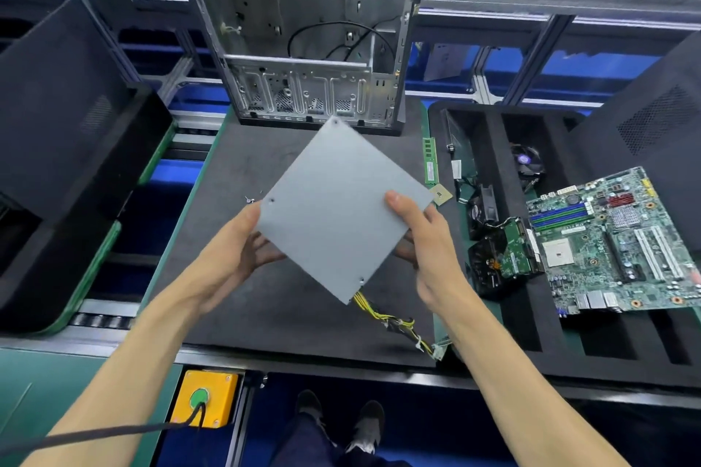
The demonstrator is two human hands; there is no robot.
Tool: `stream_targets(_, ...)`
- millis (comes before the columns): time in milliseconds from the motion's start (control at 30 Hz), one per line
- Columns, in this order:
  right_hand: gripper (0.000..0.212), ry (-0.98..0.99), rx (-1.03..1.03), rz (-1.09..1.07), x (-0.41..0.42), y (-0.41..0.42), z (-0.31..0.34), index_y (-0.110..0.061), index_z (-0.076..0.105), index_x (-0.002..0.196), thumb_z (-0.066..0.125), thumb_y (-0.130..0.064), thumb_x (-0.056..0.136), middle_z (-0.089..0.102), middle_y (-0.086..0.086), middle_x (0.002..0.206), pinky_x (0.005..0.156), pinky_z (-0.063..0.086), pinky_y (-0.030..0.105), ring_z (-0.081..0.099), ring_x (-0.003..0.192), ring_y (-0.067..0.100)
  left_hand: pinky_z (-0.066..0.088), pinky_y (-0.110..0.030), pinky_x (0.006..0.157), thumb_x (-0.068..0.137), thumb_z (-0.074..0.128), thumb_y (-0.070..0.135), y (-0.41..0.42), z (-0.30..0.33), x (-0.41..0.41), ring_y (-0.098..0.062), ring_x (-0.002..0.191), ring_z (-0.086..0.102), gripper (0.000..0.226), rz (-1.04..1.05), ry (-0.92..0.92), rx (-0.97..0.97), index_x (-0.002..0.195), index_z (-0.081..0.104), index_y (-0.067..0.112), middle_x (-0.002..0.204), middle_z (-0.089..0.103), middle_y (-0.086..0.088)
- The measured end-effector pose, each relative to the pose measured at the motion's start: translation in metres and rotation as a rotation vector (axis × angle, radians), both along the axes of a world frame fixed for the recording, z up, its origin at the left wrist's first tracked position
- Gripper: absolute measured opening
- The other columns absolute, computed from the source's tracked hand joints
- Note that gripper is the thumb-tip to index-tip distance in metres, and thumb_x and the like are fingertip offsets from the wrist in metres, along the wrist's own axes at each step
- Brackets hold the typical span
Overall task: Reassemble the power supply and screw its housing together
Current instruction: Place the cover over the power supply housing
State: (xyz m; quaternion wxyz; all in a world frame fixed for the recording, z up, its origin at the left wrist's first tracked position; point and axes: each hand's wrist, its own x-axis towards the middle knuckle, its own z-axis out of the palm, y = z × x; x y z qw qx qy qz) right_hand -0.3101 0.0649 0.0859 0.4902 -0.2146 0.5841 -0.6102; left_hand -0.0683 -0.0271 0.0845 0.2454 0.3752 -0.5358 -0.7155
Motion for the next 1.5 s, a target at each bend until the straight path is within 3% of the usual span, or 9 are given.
stream_targets(100, 0.080, -0.139, 0.023, -0.047, 0.005, 0.001, -0.001, -0.012, 0.063, 0.123, 0.081, -0.056, 0.060, 0.076, 0.001, 0.097, 0.068, 0.058, 0.034, 0.072, 0.082, 0.015, 0.058, -0.048, 0.093, 0.066, 0.079, 0.068, 0.009, -0.008, -0.003, -0.023, 0.118, 0.066, 0.077, 0.038, 0.027, 0.093, 0.130, 0.062, 0.030, 0.127, 0.070, -0.005)
stream_targets(167, 0.071, -0.204, 0.031, -0.071, 0.012, 0.004, -0.007, -0.014, 0.063, 0.122, 0.080, -0.054, 0.066, 0.077, 0.001, 0.097, 0.066, 0.057, 0.033, 0.072, 0.085, 0.016, 0.059, -0.048, 0.090, 0.060, 0.087, 0.062, 0.019, -0.011, -0.010, -0.023, 0.120, 0.065, 0.097, -0.004, -0.019, 0.115, 0.140, 0.049, 0.022, 0.132, 0.068, -0.004)
stream_targets(467, 0.077, -0.462, -0.012, 0.014, 0.036, 0.026, -0.039, -0.012, 0.059, 0.136, 0.085, -0.044, 0.071, 0.070, 0.011, 0.130, 0.109, 0.048, 0.047, 0.063, 0.125, 0.028, 0.057, -0.048, 0.089, 0.064, 0.077, 0.047, 0.028, -0.014, -0.010, -0.021, 0.115, 0.068, 0.085, 0.205, -0.069, -0.011, 0.140, 0.054, 0.017, 0.122, 0.073, -0.002)
stream_targets(567, 0.059, -0.391, 0.042, 0.095, 0.033, 0.031, -0.044, -0.015, 0.068, 0.124, 0.082, -0.047, 0.076, 0.075, 0.007, 0.115, 0.108, 0.048, 0.054, 0.069, 0.111, 0.026, 0.059, -0.040, 0.079, 0.064, 0.075, 0.049, 0.018, -0.008, -0.002, -0.022, 0.112, 0.069, 0.083, 0.197, -0.118, -0.082, 0.139, 0.057, 0.017, 0.119, 0.074, -0.002)
stream_targets(633, 0.066, -0.312, 0.097, 0.109, 0.032, 0.034, -0.044, -0.014, 0.069, 0.123, 0.079, -0.059, 0.075, 0.074, 0.007, 0.108, 0.106, 0.049, 0.057, 0.066, 0.107, 0.029, 0.060, -0.042, 0.077, 0.066, 0.073, 0.051, 0.008, -0.003, 0.004, -0.027, 0.111, 0.069, 0.072, 0.195, -0.155, -0.103, 0.132, 0.065, 0.022, 0.117, 0.075, -0.001)
stream_targets(733, 0.072, -0.179, 0.091, 0.181, 0.021, 0.031, -0.036, -0.022, 0.065, 0.133, 0.063, -0.070, 0.079, 0.073, 0.005, 0.122, 0.106, 0.049, 0.055, 0.065, 0.120, 0.029, 0.056, -0.050, 0.083, 0.068, 0.068, 0.055, -0.004, 0.001, 0.012, -0.036, 0.110, 0.067, 0.050, 0.184, -0.212, -0.095, 0.111, 0.076, 0.031, 0.112, 0.077, -0.003)
stream_targets(933, 0.066, -0.045, 0.064, 0.322, 0.012, 0.021, -0.028, -0.036, 0.044, 0.146, 0.057, -0.064, 0.088, 0.066, -0.012, 0.135, 0.113, 0.042, 0.051, 0.062, 0.125, 0.014, 0.055, -0.043, 0.081, 0.072, 0.064, 0.062, 0.000, -0.011, 0.020, -0.026, 0.102, 0.073, 0.042, 0.082, -0.269, -0.026, 0.104, 0.078, 0.038, 0.108, 0.078, -0.002)
stream_targets(1300, 0.064, 0.055, 0.066, 0.192, 0.026, 0.023, -0.062, -0.035, 0.043, 0.151, 0.057, -0.054, 0.092, 0.063, -0.021, 0.137, 0.097, 0.049, 0.025, 0.061, 0.123, 0.000, 0.051, -0.036, 0.090, 0.071, 0.069, 0.059, 0.020, -0.046, 0.009, -0.017, 0.100, 0.075, 0.039, 0.155, -0.239, 0.152, 0.101, 0.079, 0.037, 0.111, 0.077, -0.001)
stream_targets(1500, 0.052, 0.112, 0.139, 0.224, 0.021, 0.022, -0.079, -0.045, 0.042, 0.150, 0.049, -0.056, 0.100, 0.058, -0.032, 0.137, 0.105, 0.042, 0.026, 0.056, 0.124, -0.009, 0.049, -0.038, 0.097, 0.074, 0.071, 0.064, 0.025, -0.056, 0.002, -0.013, 0.107, 0.072, 0.043, 0.114, -0.253, 0.191, 0.105, 0.079, 0.035, 0.114, 0.076, 0.004)
